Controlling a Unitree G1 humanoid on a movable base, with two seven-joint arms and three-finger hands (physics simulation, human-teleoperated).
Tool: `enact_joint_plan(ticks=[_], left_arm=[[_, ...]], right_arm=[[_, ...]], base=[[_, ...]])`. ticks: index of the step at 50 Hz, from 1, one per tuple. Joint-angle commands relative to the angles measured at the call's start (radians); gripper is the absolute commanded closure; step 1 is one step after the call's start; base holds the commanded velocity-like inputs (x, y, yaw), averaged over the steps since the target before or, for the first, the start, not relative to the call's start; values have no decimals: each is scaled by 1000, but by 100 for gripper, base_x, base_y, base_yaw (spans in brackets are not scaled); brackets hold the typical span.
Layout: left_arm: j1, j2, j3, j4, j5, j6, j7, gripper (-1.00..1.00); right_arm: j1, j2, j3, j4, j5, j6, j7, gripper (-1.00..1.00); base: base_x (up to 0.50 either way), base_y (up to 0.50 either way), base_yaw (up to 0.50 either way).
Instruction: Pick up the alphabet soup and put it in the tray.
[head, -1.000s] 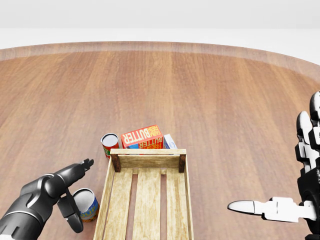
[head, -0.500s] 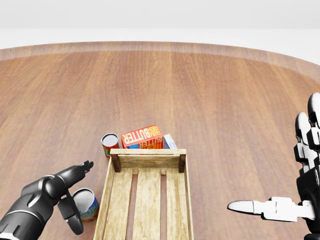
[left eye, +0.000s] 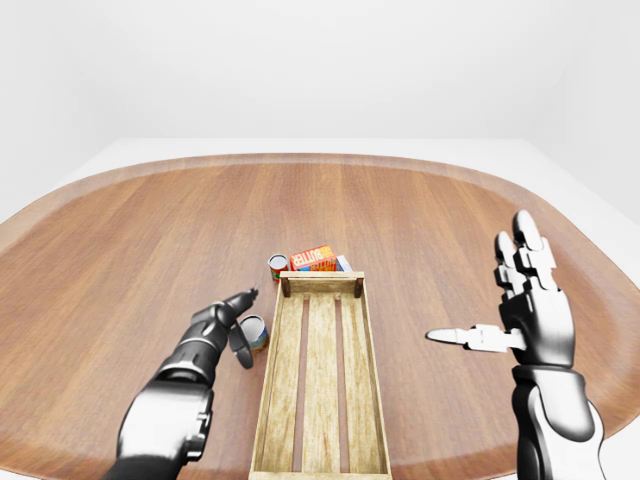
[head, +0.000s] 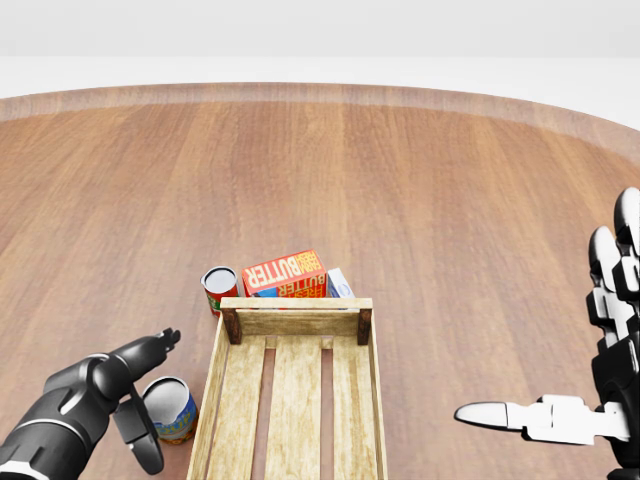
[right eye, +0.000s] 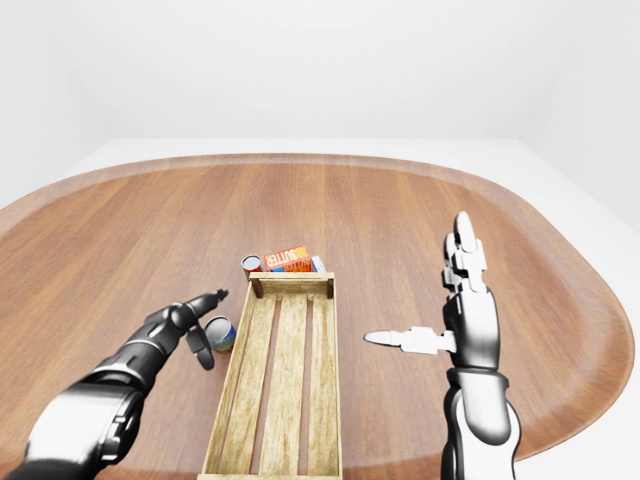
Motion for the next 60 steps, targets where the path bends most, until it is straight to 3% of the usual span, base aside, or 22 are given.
enact_joint_plan(ticks=[1, 19, 23, 60], left_arm=[[-4, -3, 6, 19, 8, 20, 6, -100], [-29, -9, 11, 36, 31, 59, 10, -100], [-37, -5, 17, 41, 37, 77, 13, -100], [-26, -53, 39, 65, 83, 78, -6, -100]], right_arm=[[-2, -1, 5, 7, 0, 0, 0, -98], [-5, -3, 2, 11, 3, 0, 2, -98], [-7, -3, 7, 24, 5, 0, 0, -98], [1, -3, 7, 57, 14, 0, -4, -98]], base=[[0, 0, 0], [0, 0, 0], [0, 0, 0], [0, 0, 0]])
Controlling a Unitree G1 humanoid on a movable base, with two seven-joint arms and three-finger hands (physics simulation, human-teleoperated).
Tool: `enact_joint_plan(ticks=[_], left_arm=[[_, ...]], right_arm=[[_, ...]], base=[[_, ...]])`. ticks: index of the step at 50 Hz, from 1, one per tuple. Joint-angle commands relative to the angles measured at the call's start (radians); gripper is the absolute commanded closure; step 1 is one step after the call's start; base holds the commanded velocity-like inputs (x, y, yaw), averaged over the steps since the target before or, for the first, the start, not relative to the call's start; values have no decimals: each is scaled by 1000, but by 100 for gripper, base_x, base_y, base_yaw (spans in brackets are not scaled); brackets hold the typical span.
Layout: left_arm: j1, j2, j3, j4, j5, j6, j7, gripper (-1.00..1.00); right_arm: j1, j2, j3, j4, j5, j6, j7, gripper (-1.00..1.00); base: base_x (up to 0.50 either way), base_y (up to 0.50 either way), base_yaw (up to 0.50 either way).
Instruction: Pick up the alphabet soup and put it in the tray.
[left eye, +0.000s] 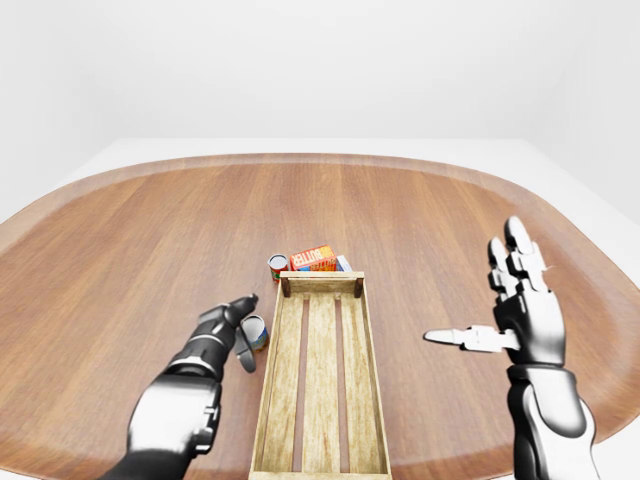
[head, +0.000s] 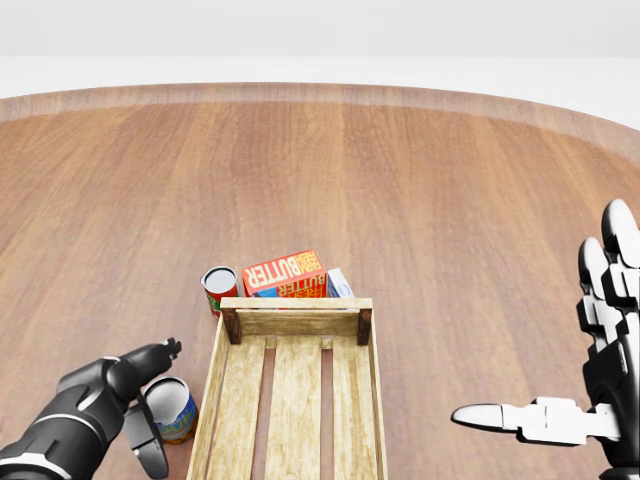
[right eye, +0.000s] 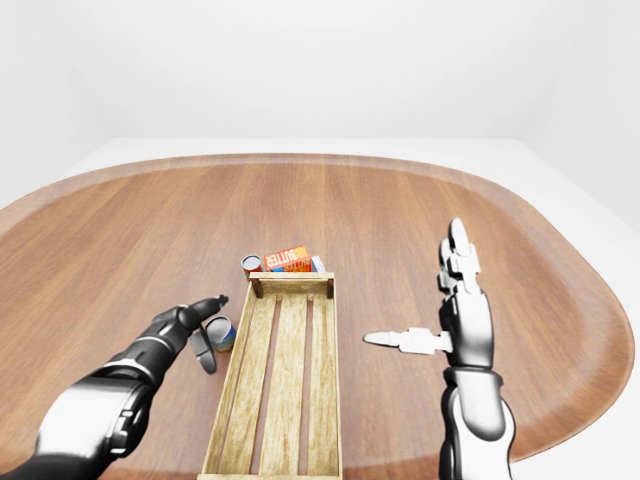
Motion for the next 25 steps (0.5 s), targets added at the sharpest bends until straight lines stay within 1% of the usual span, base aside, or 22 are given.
enact_joint_plan(ticks=[1, 6, 8, 12, 16, 22, 23, 24, 25], left_arm=[[5, -13, 9, 6, 13, 0, -8, -100], [16, -19, 14, 8, 18, 0, 1, -100], [7, -16, 15, 8, 19, 0, -13, -100], [17, -21, 18, 10, 20, 0, -2, -100], [11, -23, 21, 9, 18, 0, -14, -100], [30, -34, 22, 12, 25, 0, 1, -100], [24, -35, 29, 11, 18, 0, -2, -26], [17, -33, 27, 10, 19, 0, -13, 68], [24, -35, 28, 11, 18, 0, -6, 100]], right_arm=[[2, 1, 3, 13, 2, 0, -2, -98], [3, 0, 5, 13, 1, 0, -3, -98], [4, 1, 6, 7, 1, 0, -3, -98], [6, 2, 7, 2, -1, 0, -2, -98], [7, 2, 7, 0, -2, 0, -3, -98], [7, 3, 4, -1, -2, 0, -2, -98], [7, 3, 4, 1, -3, 0, -2, -98], [7, 3, 4, 1, -1, 0, -2, -98], [6, 3, 4, 1, -2, 0, -2, -98]], base=[[0, 0, 0], [0, 0, 0], [0, 0, 0], [0, 0, 0], [0, 0, 0], [0, 0, 0], [0, 0, 0], [0, 0, 0], [0, 0, 0]])
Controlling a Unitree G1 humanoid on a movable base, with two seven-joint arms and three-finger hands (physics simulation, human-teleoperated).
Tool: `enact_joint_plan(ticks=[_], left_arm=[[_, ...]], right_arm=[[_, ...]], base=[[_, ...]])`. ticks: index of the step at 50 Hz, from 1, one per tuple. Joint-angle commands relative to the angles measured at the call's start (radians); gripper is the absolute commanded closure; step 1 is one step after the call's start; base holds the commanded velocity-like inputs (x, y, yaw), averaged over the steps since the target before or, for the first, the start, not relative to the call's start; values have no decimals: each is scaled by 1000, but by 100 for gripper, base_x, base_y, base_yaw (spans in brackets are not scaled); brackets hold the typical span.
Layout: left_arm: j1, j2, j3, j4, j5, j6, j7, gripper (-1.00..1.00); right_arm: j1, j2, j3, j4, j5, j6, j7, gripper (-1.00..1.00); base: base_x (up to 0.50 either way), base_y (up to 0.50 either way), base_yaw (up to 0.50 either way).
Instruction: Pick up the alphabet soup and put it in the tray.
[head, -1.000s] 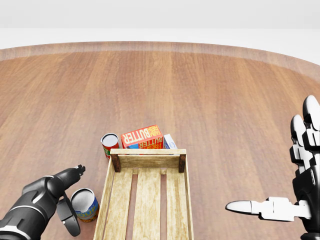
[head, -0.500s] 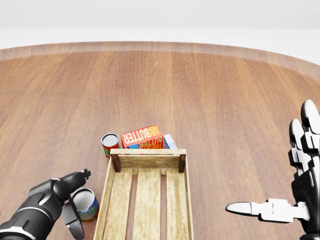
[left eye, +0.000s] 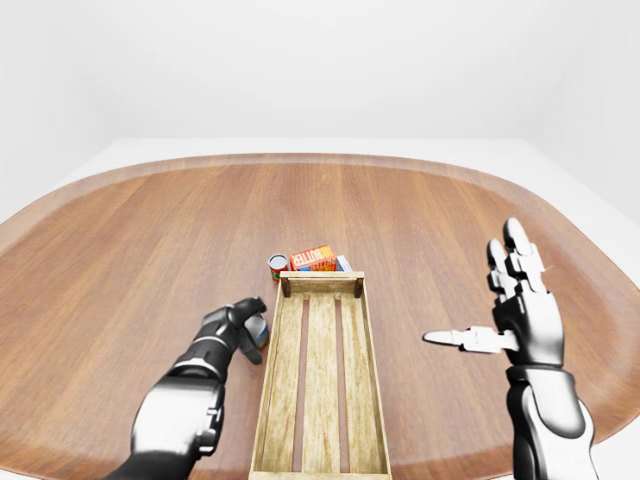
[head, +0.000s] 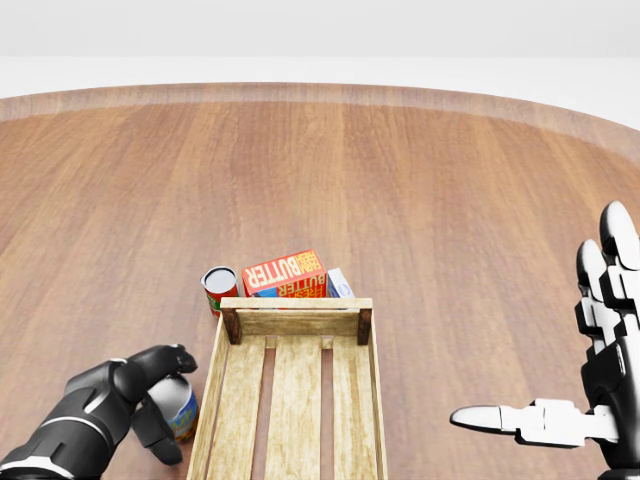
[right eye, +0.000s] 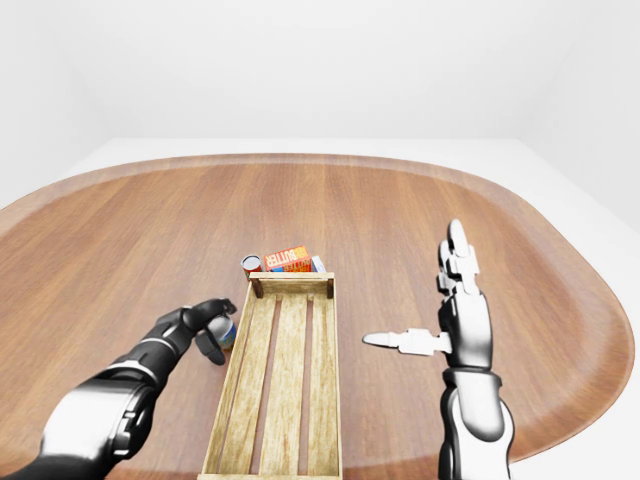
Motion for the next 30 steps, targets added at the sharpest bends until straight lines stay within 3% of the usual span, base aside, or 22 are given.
enact_joint_plan(ticks=[1, 30], left_arm=[[2, -11, 8, 4, -4, 0, -11, 100], [18, -9, -1, 2, 1, 0, -18, 100]], right_arm=[[0, 1, -3, 4, 2, 0, 0, -98], [18, 9, -17, -20, 3, 0, 9, -98]], base=[[0, 0, 0], [0, 0, 0]])
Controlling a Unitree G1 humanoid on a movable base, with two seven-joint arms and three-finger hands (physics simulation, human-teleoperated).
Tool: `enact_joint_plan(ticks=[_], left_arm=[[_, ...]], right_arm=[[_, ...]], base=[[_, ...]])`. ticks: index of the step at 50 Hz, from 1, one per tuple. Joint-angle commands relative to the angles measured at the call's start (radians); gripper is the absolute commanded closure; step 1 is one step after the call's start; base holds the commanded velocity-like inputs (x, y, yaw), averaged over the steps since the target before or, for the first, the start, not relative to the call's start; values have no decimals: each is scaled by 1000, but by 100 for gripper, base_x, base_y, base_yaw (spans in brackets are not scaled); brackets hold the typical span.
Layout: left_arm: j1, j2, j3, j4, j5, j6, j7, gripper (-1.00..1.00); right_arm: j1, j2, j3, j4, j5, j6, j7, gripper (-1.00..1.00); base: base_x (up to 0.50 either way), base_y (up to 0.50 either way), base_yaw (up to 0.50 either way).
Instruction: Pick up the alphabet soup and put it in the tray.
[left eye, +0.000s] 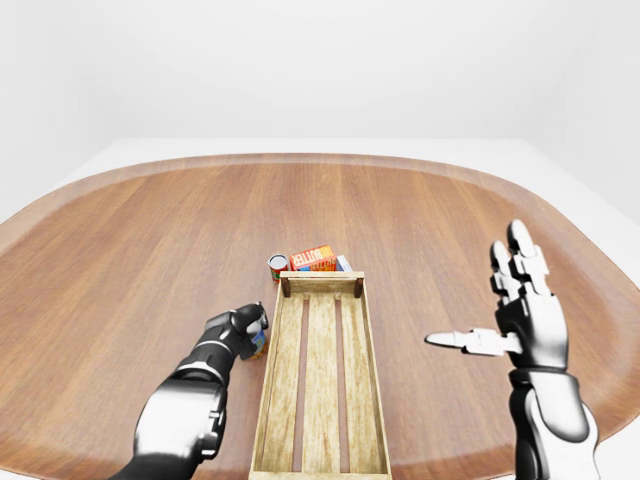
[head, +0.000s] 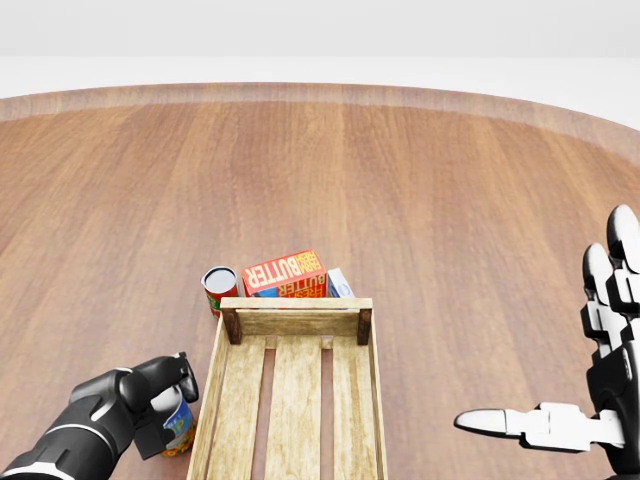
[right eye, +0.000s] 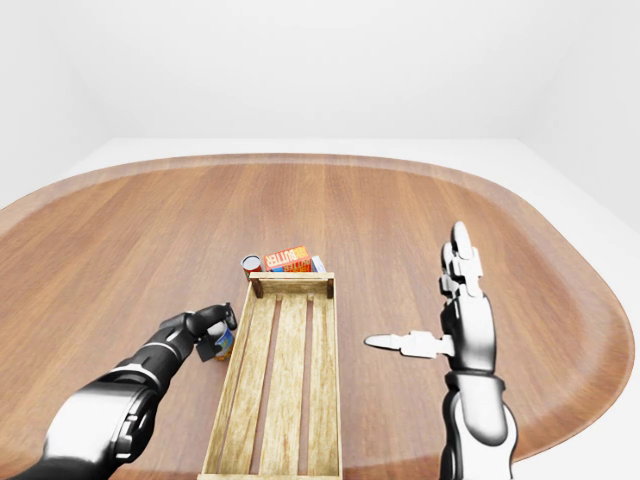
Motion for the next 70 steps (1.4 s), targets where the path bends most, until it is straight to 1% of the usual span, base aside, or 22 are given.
enact_joint_plan(ticks=[1, 8, 15, 18, 20, 25, 27, 31, 35, 37, 39, 42, 44, 47, 49, 51, 55, 58, 60, 62, 66, 70], left_arm=[[10, 7, 1, 5, -40, 0, -18, 100], [-6, 55, 21, -2, -89, 0, -3, 100], [-12, 83, 15, -5, -110, 0, 12, 100], [-22, 94, 9, -6, -106, 0, 42, 100], [-17, 96, 10, -5, -105, 0, 84, 100], [-38, 112, 15, -9, -116, 0, 69, 100], [-35, 111, 24, -9, -131, 0, 80, 100], [-68, 134, 22, -20, -149, 0, 69, 100], [-120, 167, 25, -41, -182, 0, 10, 100], [-130, 179, 20, -51, -191, -10, -7, 100], [-140, 201, 23, -69, -205, -38, -1, 100], [-166, 232, 33, -103, -243, -60, -51, 100], [-179, 253, 37, -139, -262, -66, -87, 100], [-179, 265, 29, -179, -265, -64, -109, 100], [-179, 266, 20, -195, -251, -55, -107, 100], [-180, 267, 17, -213, -240, -58, -116, 100], [-193, 281, 27, -360, -224, -33, -206, 100], [-184, 278, 41, -480, -222, -9, -301, 100], [-173, 267, 44, -546, -214, 0, -353, 100], [-155, 253, 40, -613, -197, 0, -389, 100], [-108, 226, 47, -729, -180, 0, -390, 100], [-102, 197, 50, -812, -165, 0, -390, 100]], right_arm=[[7, 5, -7, -11, 3, 0, 6, -98], [9, 8, -4, -4, 9, 0, 8, -98], [-9, 0, 4, -1, 6, 0, 3, -98], [-7, -1, 6, 5, 6, 0, 2, -98], [-6, -1, 6, 6, 7, 0, 2, -98], [-7, -3, 3, 4, 8, 0, 4, -98], [-7, -2, 4, 9, 9, 0, 3, -98], [-7, -2, 10, 14, 8, 0, 2, -98], [-5, -1, 10, -1, 11, 0, 2, -99], [-6, -2, 12, 1, 9, 0, 3, -98], [-8, -3, 12, 3, 9, 0, 2, -98], [-6, -2, 14, 0, 8, 0, 2, -98], [-3, -2, 11, -13, 9, 0, 4, -98], [-3, -1, 9, -15, 8, 0, 4, -98], [-3, 1, 11, -9, 7, 0, 3, -98], [-2, 2, 15, -5, 6, 0, 3, -98], [-2, 0, 14, -15, 7, 0, 4, -98], [-6, 0, 16, -16, 4, 0, 3, -98], [-9, -1, 19, -16, 3, 0, 1, -98], [-11, -1, 21, -17, 3, 0, 0, -98], [-12, -1, 30, -9, 0, 0, -4, -98], [-15, -5, 27, -11, 1, 0, -6, -98]], base=[[0, 0, 0], [0, 0, 0], [0, 0, 0], [0, 0, 0], [0, 0, 0], [0, 0, 0], [0, 0, 0], [0, 0, 0], [0, 0, 0], [0, 0, 0], [0, 0, 0], [0, 0, 0], [0, 0, 0], [0, 0, 0], [0, 0, 0], [0, 0, 0], [0, 0, 0], [0, 0, 0], [0, 0, 0], [0, 0, 0], [0, 0, 0], [0, 0, 0]])
